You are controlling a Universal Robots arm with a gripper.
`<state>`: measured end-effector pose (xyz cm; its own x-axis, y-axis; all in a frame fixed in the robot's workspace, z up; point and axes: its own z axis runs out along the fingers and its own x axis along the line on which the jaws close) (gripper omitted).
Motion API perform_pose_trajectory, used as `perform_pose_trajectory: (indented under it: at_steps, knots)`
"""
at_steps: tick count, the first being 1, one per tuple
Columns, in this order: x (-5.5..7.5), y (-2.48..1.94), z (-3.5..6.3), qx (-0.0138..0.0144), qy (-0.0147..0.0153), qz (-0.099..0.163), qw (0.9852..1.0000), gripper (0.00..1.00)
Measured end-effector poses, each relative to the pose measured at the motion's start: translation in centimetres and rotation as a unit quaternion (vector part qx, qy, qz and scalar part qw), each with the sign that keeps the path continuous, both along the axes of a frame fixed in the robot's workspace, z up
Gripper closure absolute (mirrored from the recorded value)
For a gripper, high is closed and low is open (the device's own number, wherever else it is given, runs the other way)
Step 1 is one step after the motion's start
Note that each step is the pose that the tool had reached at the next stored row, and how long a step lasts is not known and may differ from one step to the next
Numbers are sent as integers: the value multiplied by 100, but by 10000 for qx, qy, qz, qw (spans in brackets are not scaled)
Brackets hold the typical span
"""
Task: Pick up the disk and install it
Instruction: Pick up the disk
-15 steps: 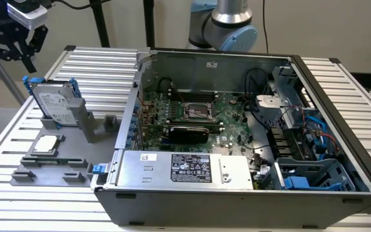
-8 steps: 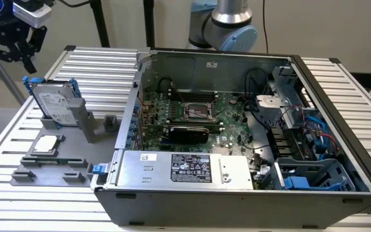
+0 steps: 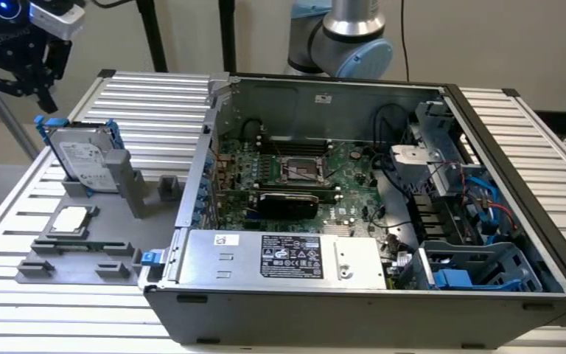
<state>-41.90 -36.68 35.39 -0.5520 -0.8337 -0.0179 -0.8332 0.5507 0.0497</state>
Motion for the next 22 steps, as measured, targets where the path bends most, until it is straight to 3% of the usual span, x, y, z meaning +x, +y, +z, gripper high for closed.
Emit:
perform_pose_trajectory:
  at_steps: [6, 11, 17, 22]
  knots:
    - [42, 0, -6, 0, 0, 382, 9993, 100]
    - [54, 0, -13, 0, -1, 787, 9969, 100]
    - [54, 0, -21, 0, 0, 1328, 9911, 100]
    - [54, 0, -29, 0, 0, 1780, 9840, 100]
